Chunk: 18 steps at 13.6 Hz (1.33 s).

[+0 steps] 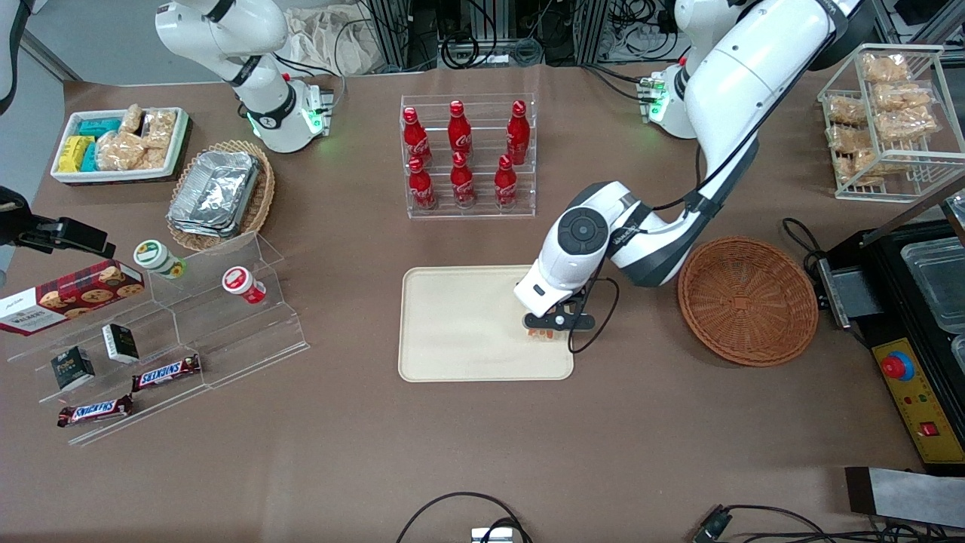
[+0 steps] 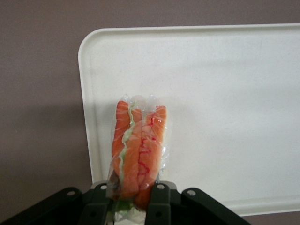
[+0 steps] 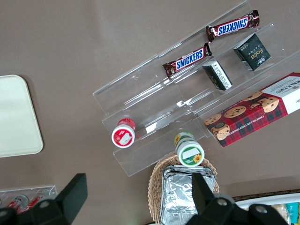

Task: Place sandwich from basket to tray
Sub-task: 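Lower the sandwich onto the tray and open the left gripper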

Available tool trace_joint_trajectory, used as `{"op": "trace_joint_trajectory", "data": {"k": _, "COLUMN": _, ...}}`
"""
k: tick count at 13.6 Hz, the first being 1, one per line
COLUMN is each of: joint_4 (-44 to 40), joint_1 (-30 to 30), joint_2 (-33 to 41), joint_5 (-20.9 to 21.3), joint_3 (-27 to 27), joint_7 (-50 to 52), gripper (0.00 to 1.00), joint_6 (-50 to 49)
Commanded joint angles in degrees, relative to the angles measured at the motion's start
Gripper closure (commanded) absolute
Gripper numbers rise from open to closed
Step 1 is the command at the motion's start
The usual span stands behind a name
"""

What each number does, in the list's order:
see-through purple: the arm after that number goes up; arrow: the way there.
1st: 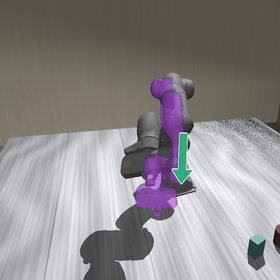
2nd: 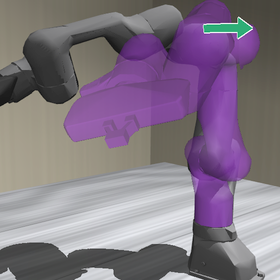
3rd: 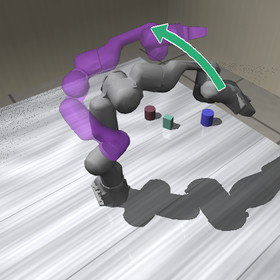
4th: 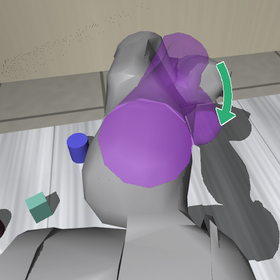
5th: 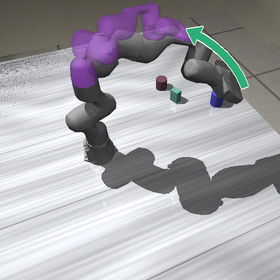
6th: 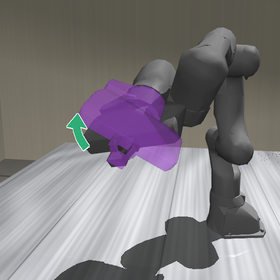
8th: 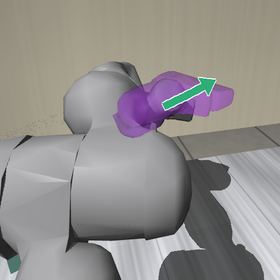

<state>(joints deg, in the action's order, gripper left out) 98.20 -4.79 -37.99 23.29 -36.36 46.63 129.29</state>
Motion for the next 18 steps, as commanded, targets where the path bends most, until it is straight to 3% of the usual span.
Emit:
{"op": "trace_joint_trajectory", "data": {"k": 1, "joint_4": -2.4, "joint_1": -1.0, "joint_2": -2.2, "joint_5": 3.1, "joint_3": 0.2, "joint_7": 1.3, "gripper": 0.72, "joint_6": -1.1}}
{"op": "trace_joint_trajectory", "data": {"k": 14, "joint_4": -3.7, "joint_1": -3.4, "joint_2": -4.8, "joint_5": 4.8, "joint_3": 0.3, "joint_7": 3.7, "gripper": 0.70, "joint_6": -1.1}}
{"op": "trace_joint_trajectory", "data": {"k": 15, "joint_4": -3.7, "joint_1": -3.5, "joint_2": -5.3, "joint_5": 6.0, "joint_3": 0.3, "joint_7": 4.3, "gripper": 0.67, "joint_6": -1.1}}
{"op": "trace_joint_trajectory", "data": {"k": 17, "joint_4": -4.6, "joint_1": -3.5, "joint_2": -5.6, "joint_5": 6.4, "joint_3": 0.3, "joint_7": 5.0, "gripper": 0.33, "joint_6": -1.1}}
{"op": "trace_joint_trajectory", "data": {"k": 18, "joint_4": -4.6, "joint_1": -3.5, "joint_2": -5.6, "joint_5": 6.3, "joint_3": 0.3, "joint_7": 5.0, "gripper": 0.25, "joint_6": -1.1}}
